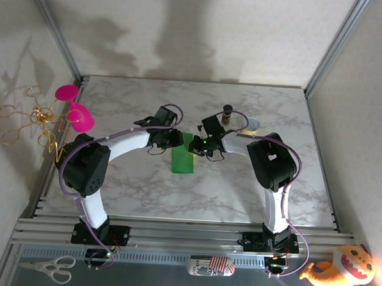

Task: Fold a paper plane with a square sheet of paper (pick it up from the middle)
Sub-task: First fold the square sheet of paper in half at the center of the table.

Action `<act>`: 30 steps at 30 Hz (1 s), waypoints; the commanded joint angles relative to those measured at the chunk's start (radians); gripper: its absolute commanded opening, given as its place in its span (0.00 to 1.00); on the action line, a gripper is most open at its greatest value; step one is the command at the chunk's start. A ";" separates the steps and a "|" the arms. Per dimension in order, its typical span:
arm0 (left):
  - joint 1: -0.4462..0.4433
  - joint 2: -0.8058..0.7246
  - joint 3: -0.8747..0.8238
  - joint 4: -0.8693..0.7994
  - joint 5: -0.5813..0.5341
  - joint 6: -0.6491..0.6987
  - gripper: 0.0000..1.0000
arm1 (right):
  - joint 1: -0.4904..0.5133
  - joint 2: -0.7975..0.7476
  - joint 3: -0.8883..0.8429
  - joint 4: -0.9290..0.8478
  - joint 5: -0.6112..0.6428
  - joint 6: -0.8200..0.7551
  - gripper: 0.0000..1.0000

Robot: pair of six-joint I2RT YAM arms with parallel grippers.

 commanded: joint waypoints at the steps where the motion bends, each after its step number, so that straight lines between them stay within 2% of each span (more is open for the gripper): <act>1: -0.017 0.038 0.017 0.045 0.130 -0.038 0.25 | 0.007 0.112 -0.063 -0.201 0.164 -0.004 0.08; 8: -0.016 0.118 0.028 0.022 0.132 -0.017 0.13 | 0.007 0.115 -0.068 -0.208 0.176 0.001 0.07; 13: 0.010 0.137 0.001 0.010 0.103 0.022 0.12 | 0.008 0.121 -0.076 -0.225 0.196 -0.009 0.07; 21: 0.125 0.123 -0.162 0.070 0.129 0.079 0.12 | 0.008 0.153 -0.085 -0.289 0.271 -0.041 0.07; 27: 0.206 0.049 -0.219 0.042 0.096 0.109 0.13 | 0.003 0.147 -0.106 -0.305 0.307 -0.065 0.06; 30: 0.218 0.006 -0.204 0.039 0.114 0.112 0.13 | 0.003 0.146 -0.101 -0.305 0.306 -0.068 0.06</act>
